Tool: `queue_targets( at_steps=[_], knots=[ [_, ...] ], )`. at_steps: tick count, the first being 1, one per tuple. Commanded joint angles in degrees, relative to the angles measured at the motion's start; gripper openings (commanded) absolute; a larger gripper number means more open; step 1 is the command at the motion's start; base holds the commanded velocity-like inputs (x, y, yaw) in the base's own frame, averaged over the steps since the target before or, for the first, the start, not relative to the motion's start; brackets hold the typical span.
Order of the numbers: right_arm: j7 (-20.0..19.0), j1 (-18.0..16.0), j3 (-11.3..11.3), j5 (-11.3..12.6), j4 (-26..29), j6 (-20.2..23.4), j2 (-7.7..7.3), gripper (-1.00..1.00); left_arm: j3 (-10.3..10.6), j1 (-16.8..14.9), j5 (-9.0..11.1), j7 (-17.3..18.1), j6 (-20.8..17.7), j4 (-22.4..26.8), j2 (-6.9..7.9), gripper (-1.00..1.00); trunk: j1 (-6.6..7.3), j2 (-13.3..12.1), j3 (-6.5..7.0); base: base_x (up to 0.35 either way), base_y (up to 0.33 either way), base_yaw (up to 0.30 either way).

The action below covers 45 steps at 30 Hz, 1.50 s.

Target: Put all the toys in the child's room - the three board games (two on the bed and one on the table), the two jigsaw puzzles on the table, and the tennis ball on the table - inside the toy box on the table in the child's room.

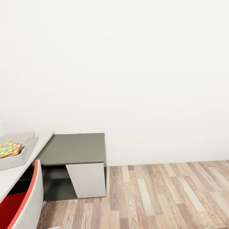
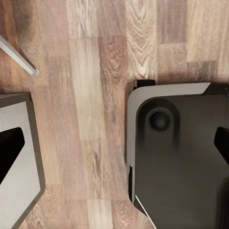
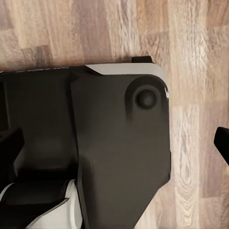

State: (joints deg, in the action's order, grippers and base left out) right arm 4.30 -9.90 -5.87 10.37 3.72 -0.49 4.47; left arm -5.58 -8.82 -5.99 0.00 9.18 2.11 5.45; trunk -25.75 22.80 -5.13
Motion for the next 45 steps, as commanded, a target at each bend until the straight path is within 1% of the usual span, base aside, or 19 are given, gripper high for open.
queue_targets(
  at_steps=[1, 8, 14, 15, 20, 23, 25, 31, 38, 40, 42, 45],
  knots=[
    [0.2, -0.1, -0.5, 0.5, 0.0, 0.0, 0.01, 1.00, -0.5, -0.1, -0.6, 0.0, 0.2, -0.1, 0.03, 1.00, -0.03, 0.1, -0.12, 0.000, 0.000, 0.000],
    [0.2, 0.0, -0.5, 0.4, -0.6, 0.3, 0.01, 1.00, -0.5, 0.3, -0.6, 0.0, 0.1, -0.1, 0.13, 1.00, -0.03, 0.1, -0.12, 0.000, 0.000, 0.000],
    [0.3, 0.0, -0.5, 0.7, -1.5, 0.4, -0.02, 1.00, -0.5, 1.5, -0.5, 0.0, 0.1, -0.1, -0.03, 1.00, -0.03, 0.1, -0.12, 0.000, 0.000, 0.000],
    [0.3, 0.3, -0.4, 1.0, -2.1, 0.3, -0.20, 1.00, -0.5, 2.6, -0.5, 0.0, 0.2, -0.1, -0.14, 1.00, -0.03, 0.1, -0.12, 0.000, 0.000, 0.000],
    [0.3, 2.0, -0.4, 0.7, -2.4, 0.3, -0.36, 1.00, -0.5, 3.2, -0.5, -0.1, 0.1, -0.1, -0.17, 1.00, -0.03, 0.1, -0.12, 0.000, 0.000, 0.000],
    [0.3, 3.8, -0.3, 0.7, -2.4, 0.1, -0.47, 1.00, -0.5, 3.3, -0.5, -0.1, 0.0, -0.1, -0.22, 1.00, -0.03, 0.1, -0.12, 0.000, 0.000, 0.000],
    [0.3, 4.5, -0.3, 0.6, -2.4, 0.0, -0.73, 1.00, -0.6, 3.3, -0.5, -0.1, 0.0, -0.1, -0.24, 1.00, -0.03, 0.1, -0.12, 0.000, 0.000, 0.000],
    [0.3, 5.2, -0.3, 0.7, -2.3, -0.2, -2.40, 1.00, -0.6, 3.4, -0.5, 0.0, 0.2, -0.1, -0.20, 1.00, -0.03, 0.1, -0.12, 0.000, 0.000, 0.000],
    [0.3, 5.3, -0.4, 0.8, -2.3, -0.3, -2.77, 1.00, -0.9, 3.4, -0.4, 0.0, 0.5, 0.3, -0.25, 1.00, -0.03, 0.1, -0.12, 0.000, 0.000, 0.000],
    [0.3, 5.3, -0.4, 0.7, -2.3, -0.3, -2.83, 1.00, -1.0, 3.3, -0.3, 0.0, 0.5, 0.3, -0.50, 1.00, -0.03, 0.1, -0.12, 0.000, 0.000, 0.000],
    [0.3, 5.3, -0.4, 0.7, -2.3, -0.3, -2.87, 1.00, -1.1, 3.3, -0.4, 0.0, 0.5, 0.4, -1.23, 1.00, -0.03, 0.1, -0.12, 0.000, 0.000, 0.000],
    [0.3, 5.3, -0.4, 0.7, -2.3, -0.3, -2.82, 1.00, -1.0, 3.3, -0.5, 0.0, 0.5, 0.4, -1.72, 1.00, -0.03, 0.1, -0.12, 0.000, 0.000, 0.000]
  ],
)
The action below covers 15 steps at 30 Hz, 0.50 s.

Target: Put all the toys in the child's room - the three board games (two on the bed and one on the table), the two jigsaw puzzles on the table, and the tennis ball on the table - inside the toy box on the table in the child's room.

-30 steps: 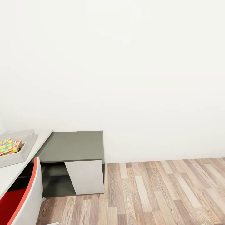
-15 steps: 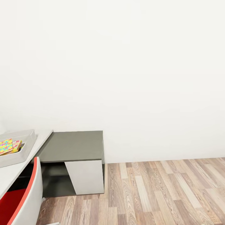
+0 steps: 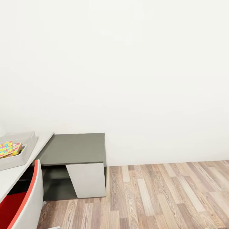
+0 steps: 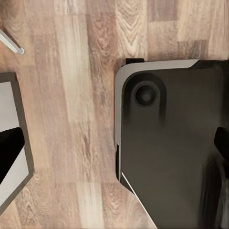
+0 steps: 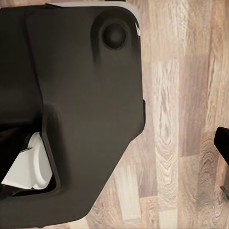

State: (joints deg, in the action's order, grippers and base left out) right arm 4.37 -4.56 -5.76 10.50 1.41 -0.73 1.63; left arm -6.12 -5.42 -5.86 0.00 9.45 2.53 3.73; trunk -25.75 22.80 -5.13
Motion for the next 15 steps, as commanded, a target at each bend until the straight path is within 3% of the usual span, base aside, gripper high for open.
queue_targets(
  at_steps=[1, 15],
  knots=[
    [0.2, 0.0, -0.5, 0.6, 0.0, -0.1, 0.02, 1.00, -0.5, 0.0, -0.6, 0.0, 0.2, -0.1, -0.06, 1.00, -0.03, 0.1, -0.12, 0.000, 0.000, 0.000],
    [0.2, 0.0, -0.5, 0.5, 0.0, -0.1, 0.03, 1.00, -0.5, 0.0, -0.6, 0.0, 0.2, 0.0, -0.30, 1.00, -0.03, 0.1, -0.12, 0.000, 0.000, 0.000]
  ],
)
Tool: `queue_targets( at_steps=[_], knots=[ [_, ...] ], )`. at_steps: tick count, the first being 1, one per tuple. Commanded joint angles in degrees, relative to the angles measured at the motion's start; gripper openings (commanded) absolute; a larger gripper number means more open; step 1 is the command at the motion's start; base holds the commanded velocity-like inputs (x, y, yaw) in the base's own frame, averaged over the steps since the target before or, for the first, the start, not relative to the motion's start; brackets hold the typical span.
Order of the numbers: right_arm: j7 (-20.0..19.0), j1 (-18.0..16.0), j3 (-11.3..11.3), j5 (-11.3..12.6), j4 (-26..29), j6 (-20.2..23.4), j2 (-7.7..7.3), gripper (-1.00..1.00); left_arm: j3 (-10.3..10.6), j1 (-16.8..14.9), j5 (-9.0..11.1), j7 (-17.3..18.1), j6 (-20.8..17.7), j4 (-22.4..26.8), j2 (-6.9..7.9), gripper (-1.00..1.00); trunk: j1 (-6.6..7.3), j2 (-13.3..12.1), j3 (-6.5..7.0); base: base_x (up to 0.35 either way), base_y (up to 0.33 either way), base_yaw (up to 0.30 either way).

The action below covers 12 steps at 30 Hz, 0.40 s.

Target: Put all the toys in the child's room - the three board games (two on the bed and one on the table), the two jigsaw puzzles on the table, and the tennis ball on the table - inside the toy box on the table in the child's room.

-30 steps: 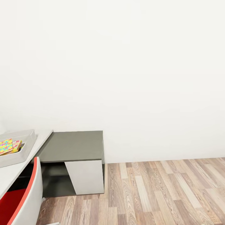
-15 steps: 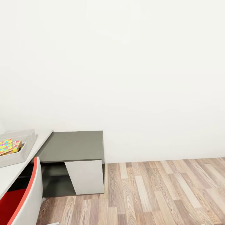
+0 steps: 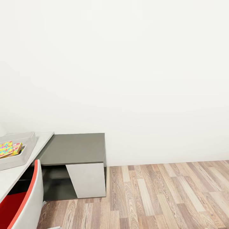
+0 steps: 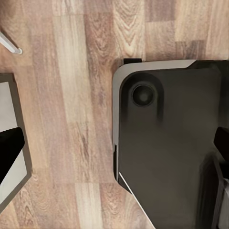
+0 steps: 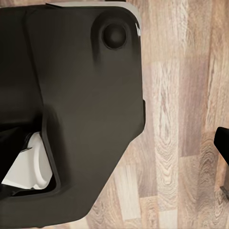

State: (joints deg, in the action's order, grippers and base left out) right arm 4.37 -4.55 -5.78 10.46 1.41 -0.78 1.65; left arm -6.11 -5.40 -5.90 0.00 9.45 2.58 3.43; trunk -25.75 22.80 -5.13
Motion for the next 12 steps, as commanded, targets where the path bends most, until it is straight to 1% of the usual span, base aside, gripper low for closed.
queue_targets(
  at_steps=[1, 12],
  knots=[
    [0.2, 0.0, -0.5, 0.5, 0.0, -0.1, 0.02, 1.00, -0.5, -0.1, -0.6, 0.0, 0.2, -0.1, 0.03, 1.00, -0.03, 0.1, -0.12, 0.000, 0.000, 0.000],
    [0.2, -0.1, -0.6, 0.4, 0.0, 0.0, 0.00, 1.00, -0.5, -0.1, -0.6, 0.0, 0.2, 0.0, 0.00, 1.00, -0.03, 0.1, -0.12, 0.000, 0.000, 0.000]
  ],
)
